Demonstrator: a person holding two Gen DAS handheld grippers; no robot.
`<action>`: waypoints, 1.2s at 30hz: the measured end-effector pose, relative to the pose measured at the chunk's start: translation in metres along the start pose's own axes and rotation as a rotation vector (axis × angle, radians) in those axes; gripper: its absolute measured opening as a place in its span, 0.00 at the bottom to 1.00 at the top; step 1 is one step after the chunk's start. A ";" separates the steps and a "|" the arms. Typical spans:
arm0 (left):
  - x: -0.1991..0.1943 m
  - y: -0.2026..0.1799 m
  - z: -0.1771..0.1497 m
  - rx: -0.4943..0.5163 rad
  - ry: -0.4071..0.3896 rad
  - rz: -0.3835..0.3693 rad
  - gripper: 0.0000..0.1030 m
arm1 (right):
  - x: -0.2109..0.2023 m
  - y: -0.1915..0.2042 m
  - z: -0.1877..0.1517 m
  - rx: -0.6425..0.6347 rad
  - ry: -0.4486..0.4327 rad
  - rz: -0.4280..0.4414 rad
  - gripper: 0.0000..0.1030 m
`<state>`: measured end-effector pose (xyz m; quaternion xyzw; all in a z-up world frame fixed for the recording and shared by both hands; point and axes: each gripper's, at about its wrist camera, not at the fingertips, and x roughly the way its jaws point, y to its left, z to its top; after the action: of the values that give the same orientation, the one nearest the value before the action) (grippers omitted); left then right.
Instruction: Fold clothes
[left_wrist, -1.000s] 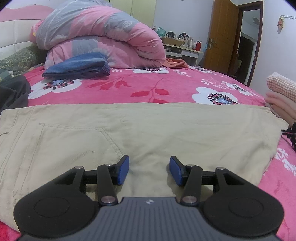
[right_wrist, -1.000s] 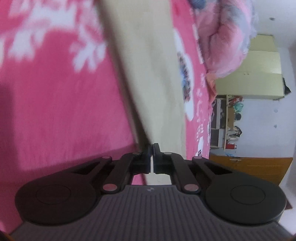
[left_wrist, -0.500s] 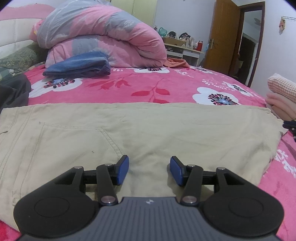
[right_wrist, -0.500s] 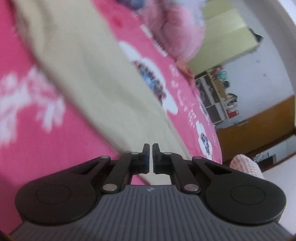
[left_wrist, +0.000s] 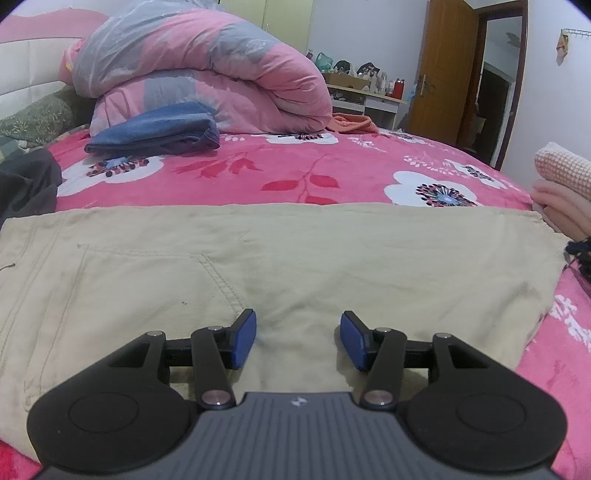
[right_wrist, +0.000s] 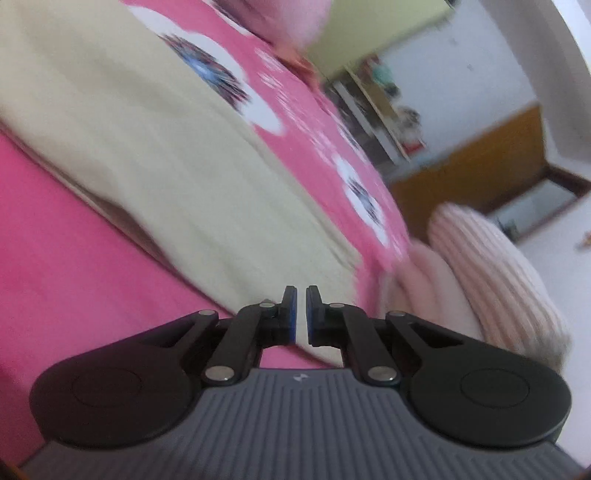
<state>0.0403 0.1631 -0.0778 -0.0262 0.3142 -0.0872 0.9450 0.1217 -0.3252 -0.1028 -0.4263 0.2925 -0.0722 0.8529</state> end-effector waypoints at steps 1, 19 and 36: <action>0.000 0.000 0.000 0.000 0.001 -0.002 0.51 | -0.001 0.000 0.005 0.010 -0.008 0.006 0.03; -0.001 0.014 0.002 -0.070 -0.002 -0.071 0.51 | 0.007 -0.006 0.040 0.573 -0.125 0.590 0.07; 0.002 0.008 0.006 -0.089 0.008 -0.041 0.51 | 0.002 -0.024 0.017 0.755 -0.027 0.670 0.12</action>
<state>0.0466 0.1704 -0.0746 -0.0744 0.3211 -0.0924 0.9396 0.1361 -0.3294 -0.0776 0.0283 0.3555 0.1101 0.9278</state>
